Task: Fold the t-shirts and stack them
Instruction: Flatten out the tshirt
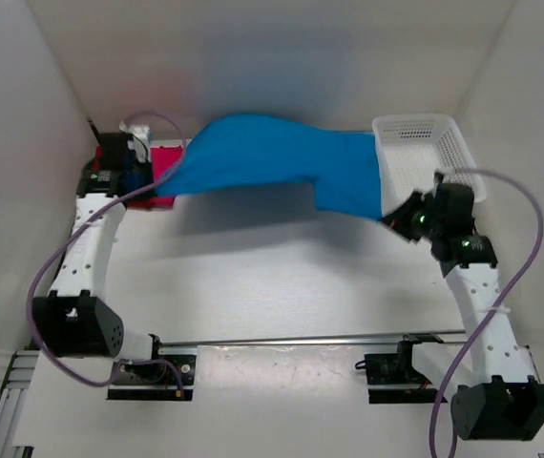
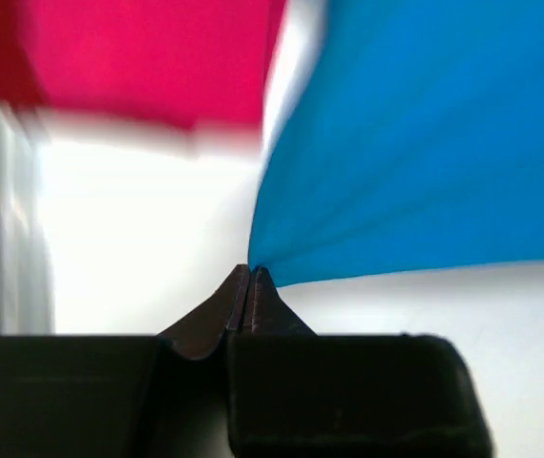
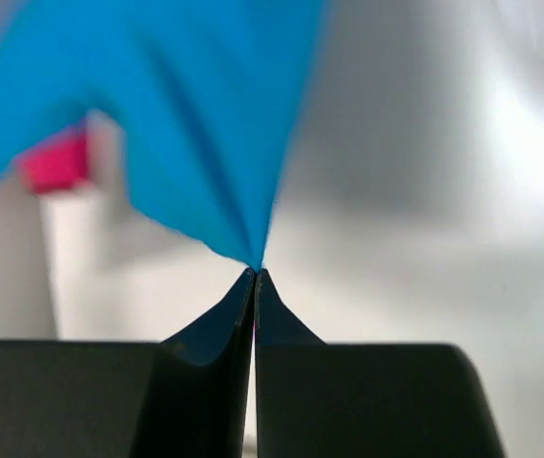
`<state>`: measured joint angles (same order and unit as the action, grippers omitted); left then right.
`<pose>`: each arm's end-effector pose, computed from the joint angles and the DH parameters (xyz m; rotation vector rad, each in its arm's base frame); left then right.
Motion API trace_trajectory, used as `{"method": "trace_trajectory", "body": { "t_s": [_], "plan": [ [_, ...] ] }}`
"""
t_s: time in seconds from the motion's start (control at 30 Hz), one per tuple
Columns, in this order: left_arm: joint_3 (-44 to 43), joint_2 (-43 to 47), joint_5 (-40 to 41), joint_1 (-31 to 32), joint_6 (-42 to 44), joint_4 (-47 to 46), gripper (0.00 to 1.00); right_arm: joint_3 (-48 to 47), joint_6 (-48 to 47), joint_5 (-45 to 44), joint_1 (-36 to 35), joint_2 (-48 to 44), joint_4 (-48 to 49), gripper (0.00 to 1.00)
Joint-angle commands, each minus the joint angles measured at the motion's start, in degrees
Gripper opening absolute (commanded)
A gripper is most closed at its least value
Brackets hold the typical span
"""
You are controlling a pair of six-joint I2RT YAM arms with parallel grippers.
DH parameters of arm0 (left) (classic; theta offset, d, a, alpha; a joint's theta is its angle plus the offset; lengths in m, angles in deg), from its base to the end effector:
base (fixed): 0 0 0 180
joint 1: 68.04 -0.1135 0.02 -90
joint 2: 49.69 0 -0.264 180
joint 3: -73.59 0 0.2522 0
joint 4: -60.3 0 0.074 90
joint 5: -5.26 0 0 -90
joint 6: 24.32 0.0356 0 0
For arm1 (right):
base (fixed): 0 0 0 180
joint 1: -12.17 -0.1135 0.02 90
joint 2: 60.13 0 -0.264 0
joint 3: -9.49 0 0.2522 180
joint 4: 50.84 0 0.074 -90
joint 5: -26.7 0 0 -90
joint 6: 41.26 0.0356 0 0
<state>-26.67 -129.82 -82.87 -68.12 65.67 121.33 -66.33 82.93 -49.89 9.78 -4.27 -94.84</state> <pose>0.2944 0.0016 0.3886 -0.0188 2.2844 0.0379 0.2076 0.0169 0.3738 0.4073 1.9950 0.6401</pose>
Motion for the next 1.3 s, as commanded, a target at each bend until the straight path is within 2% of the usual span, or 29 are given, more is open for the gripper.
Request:
{"method": "trace_trajectory", "body": {
  "t_s": [0.0, 0.13, 0.23, 0.37, 0.57, 0.67, 1.03, 1.27],
  "plan": [
    [12.7, 1.4, 1.3, 0.0, 0.0, 4.8, 0.10, 15.3, 4.8, -2.4, -0.5, -9.0, -7.3, 0.00],
    [25.9, 2.6, 1.3, -0.5, 0.0, 6.3, 0.10, 25.6, 7.0, -1.9, -0.5, -18.8, -12.6, 0.00],
    [31.3, 2.6, 1.3, -0.5, 0.0, 6.9, 0.10, 25.6, 6.6, -2.5, -0.5, -20.2, -16.6, 0.00],
    [34.5, 3.9, 1.8, -0.5, 0.0, 6.9, 0.10, 25.6, 5.3, 0.2, -0.5, -19.6, -17.1, 0.00],
    [35.9, 7.3, 1.8, -1.2, 0.0, 8.1, 0.10, 25.6, 3.9, -1.2, -0.5, -16.7, -14.7, 0.00],
    [33.8, 6.7, 1.8, -1.2, 0.0, 8.7, 0.10, 24.0, 1.0, -2.4, -0.5, -12.3, -13.4, 0.00],
    [15.6, -11.6, 1.3, -0.1, 0.0, 8.7, 0.10, 17.4, -5.7, -6.5, -0.5, 2.4, -3.8, 0.00],
    [12.1, -19.3, 2.6, 1.3, 0.0, 8.7, 0.10, 15.7, -8.5, -8.3, -0.5, 10.2, -3.3, 0.00]
  ]
}}
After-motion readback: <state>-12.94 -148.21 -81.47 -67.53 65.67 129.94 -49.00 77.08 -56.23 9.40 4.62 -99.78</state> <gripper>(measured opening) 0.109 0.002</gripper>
